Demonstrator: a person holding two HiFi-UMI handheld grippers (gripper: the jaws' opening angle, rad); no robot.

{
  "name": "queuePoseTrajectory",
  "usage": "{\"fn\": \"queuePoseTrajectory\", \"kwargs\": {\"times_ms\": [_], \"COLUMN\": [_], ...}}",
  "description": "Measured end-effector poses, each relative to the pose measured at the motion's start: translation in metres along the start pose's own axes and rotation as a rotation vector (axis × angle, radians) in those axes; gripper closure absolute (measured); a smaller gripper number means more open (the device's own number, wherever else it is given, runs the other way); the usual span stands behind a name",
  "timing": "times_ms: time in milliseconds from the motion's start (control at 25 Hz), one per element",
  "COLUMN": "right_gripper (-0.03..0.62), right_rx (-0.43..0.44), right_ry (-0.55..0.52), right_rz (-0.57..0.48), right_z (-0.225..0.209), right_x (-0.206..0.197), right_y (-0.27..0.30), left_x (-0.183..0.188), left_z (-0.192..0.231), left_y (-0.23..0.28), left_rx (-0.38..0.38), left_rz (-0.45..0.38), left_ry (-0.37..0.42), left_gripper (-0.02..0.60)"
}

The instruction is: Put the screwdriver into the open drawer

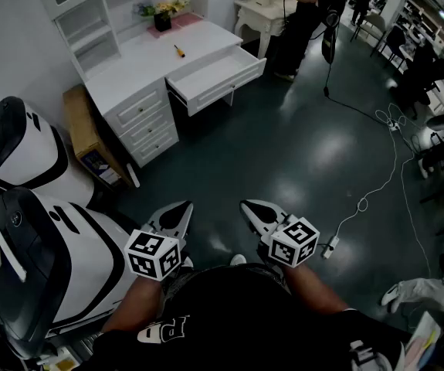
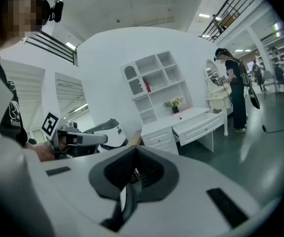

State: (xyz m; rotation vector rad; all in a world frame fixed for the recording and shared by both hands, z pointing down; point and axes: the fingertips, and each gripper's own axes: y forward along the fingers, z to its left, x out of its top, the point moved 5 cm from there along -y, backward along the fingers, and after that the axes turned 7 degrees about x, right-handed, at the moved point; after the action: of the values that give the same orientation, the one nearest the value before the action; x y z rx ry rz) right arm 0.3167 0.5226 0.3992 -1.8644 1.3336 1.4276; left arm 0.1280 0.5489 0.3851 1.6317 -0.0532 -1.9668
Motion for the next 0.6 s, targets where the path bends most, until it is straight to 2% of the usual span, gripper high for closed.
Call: {"fn": "queuePoseTrajectory", "kwargs": {"times_ms": [440,600], "right_gripper": [0.588,0.588], "right_rx": [0.023,0.061], "right_ry": [-0.005,0.005], "right_rz": [0.010,0.004], "right_z": [-0.014,-0.018], "right_x": [-0.003,-0.004], "right_y": [-0.021,-0.028], "left_x": [0.000,-0.003], "left_z": [-0.023,-0.034], "left_y": [0.010,0.015], "left_rx": [0.034,0.043], "left_rz": [-0.040,-0.038], "left_ry": [-0.013,-0.020], "left_gripper": [0.571,0.571]}}
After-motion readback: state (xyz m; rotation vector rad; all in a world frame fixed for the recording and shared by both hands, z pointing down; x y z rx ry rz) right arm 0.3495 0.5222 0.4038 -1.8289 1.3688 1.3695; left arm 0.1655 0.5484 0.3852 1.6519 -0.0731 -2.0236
